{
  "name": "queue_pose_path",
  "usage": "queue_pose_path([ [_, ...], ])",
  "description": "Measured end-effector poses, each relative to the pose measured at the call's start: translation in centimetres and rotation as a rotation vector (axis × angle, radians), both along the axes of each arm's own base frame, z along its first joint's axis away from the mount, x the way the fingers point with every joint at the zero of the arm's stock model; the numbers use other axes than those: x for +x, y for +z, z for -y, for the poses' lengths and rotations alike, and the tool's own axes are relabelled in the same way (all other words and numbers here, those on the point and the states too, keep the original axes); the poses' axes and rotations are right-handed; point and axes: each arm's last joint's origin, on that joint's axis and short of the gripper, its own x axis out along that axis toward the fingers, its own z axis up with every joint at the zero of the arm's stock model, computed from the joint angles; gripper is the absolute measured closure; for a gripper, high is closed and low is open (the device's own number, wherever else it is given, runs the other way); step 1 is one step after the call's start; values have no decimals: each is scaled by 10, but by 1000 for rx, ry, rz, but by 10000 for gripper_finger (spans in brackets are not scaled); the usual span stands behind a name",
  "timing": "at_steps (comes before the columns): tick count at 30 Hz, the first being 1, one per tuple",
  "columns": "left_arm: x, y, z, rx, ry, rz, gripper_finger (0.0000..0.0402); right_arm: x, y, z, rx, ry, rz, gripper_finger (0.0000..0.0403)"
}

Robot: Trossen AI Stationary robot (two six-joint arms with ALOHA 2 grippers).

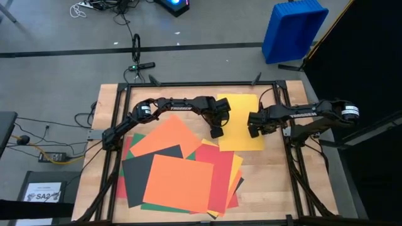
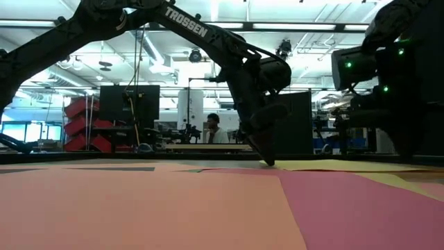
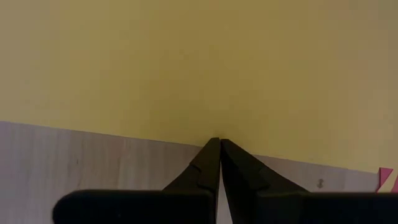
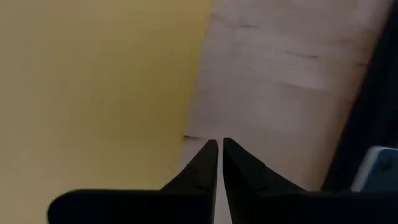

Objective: Organize paper
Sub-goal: Stack the yellow colored paper on top of the yellow colored paper

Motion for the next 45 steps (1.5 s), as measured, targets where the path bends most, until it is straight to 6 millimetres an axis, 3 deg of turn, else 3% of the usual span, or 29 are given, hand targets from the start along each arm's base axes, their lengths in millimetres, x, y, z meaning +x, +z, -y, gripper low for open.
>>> queue_pose_path([
  [7, -3, 6, 0, -3, 2, -35, 402, 0, 11, 1, -60, 74, 99, 403],
  [11, -2, 20, -2, 23, -14, -48, 402, 14, 17, -5, -93, 313, 227, 403],
  [17, 1, 58, -12, 150, -64, -5, 402, 35, 23, -27, -146, 649, 379, 403],
  [23, -6, 83, -66, 282, -59, 101, 402, 39, 20, -54, -160, 800, 377, 403],
  [32, -46, 95, -166, 65, 93, 335, 402, 44, 4, -86, -141, 918, 325, 403],
  [38, -46, 97, -184, 44, 130, 458, 402, 55, -21, -92, -88, 952, 234, 403],
  [45, -32, 59, -196, -81, 169, 503, 402, 60, -25, -90, -107, 982, 247, 403],
])
